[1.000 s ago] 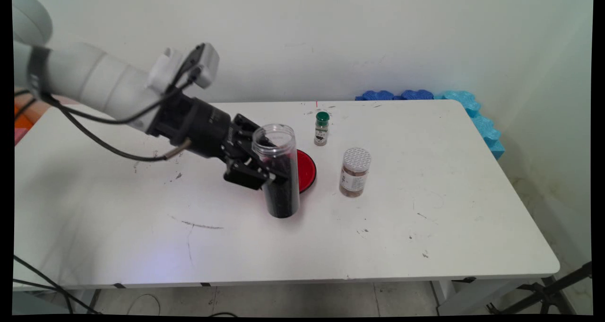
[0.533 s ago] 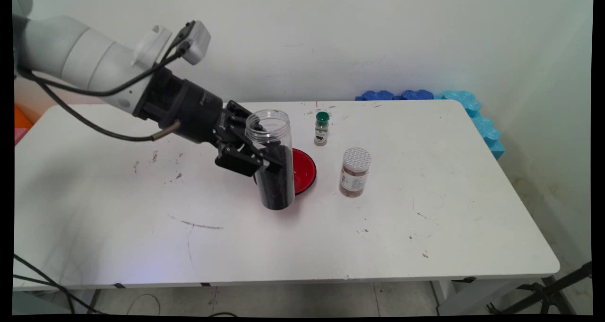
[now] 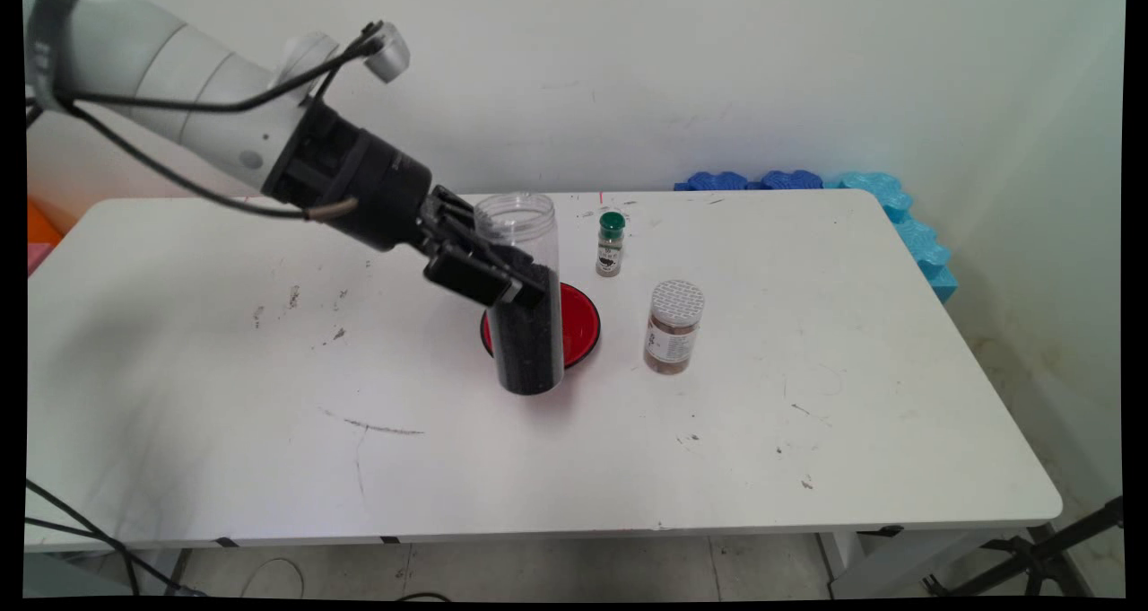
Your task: Pour the black seasoning powder in the red bowl
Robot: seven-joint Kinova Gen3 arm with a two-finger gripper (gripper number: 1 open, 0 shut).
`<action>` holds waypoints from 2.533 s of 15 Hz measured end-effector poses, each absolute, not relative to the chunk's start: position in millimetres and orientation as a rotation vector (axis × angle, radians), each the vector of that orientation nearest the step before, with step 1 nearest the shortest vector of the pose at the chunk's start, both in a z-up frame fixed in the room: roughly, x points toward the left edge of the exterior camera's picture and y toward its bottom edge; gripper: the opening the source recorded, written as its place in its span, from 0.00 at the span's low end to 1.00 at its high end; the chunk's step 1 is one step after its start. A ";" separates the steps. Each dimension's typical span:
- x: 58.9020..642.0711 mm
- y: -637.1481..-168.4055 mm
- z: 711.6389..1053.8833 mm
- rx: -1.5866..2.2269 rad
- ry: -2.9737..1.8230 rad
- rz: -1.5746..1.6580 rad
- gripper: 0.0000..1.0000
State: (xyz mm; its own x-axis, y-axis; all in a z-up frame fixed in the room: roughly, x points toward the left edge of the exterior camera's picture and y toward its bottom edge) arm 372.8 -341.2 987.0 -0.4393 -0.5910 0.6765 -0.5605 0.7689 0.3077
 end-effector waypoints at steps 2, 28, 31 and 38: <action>373.3 -347.6 985.6 0.910 -2.119 -0.065 0.00; 374.7 -377.7 921.1 1.589 -1.732 -0.539 0.00; 373.7 -380.2 917.0 1.651 -1.669 -0.591 0.00; 374.8 -386.8 908.9 1.812 -1.486 -0.697 0.00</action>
